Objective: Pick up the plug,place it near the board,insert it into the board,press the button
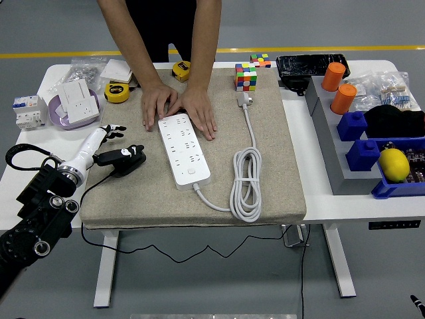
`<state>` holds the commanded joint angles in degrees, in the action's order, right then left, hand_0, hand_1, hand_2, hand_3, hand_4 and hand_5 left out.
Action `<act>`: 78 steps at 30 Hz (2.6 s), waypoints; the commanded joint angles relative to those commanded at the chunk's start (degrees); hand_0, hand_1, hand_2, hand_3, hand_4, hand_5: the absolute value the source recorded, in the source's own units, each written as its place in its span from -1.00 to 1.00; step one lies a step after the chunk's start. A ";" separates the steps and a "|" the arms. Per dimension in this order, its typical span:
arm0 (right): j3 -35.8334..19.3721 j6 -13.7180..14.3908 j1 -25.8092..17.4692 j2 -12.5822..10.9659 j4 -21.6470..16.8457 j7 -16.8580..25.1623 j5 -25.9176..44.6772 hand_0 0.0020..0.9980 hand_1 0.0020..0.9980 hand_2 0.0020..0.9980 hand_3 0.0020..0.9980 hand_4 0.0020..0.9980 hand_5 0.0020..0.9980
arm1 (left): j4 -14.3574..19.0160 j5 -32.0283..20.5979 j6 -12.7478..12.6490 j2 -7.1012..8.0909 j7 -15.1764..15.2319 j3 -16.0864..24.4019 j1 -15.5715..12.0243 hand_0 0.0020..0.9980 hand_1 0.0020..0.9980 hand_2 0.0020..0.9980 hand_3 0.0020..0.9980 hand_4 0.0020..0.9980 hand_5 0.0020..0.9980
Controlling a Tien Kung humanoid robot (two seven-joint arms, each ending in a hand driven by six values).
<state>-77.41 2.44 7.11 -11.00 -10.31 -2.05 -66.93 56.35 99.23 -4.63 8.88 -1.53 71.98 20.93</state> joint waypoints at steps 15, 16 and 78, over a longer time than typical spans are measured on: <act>-1.68 0.21 -0.41 1.01 0.00 -0.76 -4.24 1.00 0.59 0.44 0.46 1.00 0.78 | 25.00 -35.52 5.53 -7.78 12.91 23.65 -14.33 1.00 1.00 1.00 1.00 1.00 1.00; -2.58 0.34 -0.40 1.06 0.00 -1.25 -5.86 1.00 0.59 0.44 0.46 1.00 0.78 | 25.92 -37.76 7.73 -8.02 12.79 24.96 -15.13 1.00 1.00 1.00 1.00 1.00 1.00; -15.85 14.45 0.52 0.23 0.00 -0.67 -5.61 1.00 0.83 0.73 0.71 1.00 0.81 | 10.79 -51.16 0.30 -7.38 9.00 37.64 -17.31 1.00 1.00 1.00 0.85 1.00 -0.07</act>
<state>-93.26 16.89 7.63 -10.78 -10.31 -2.72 -72.54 67.14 48.06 -4.33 1.50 7.47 109.62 3.62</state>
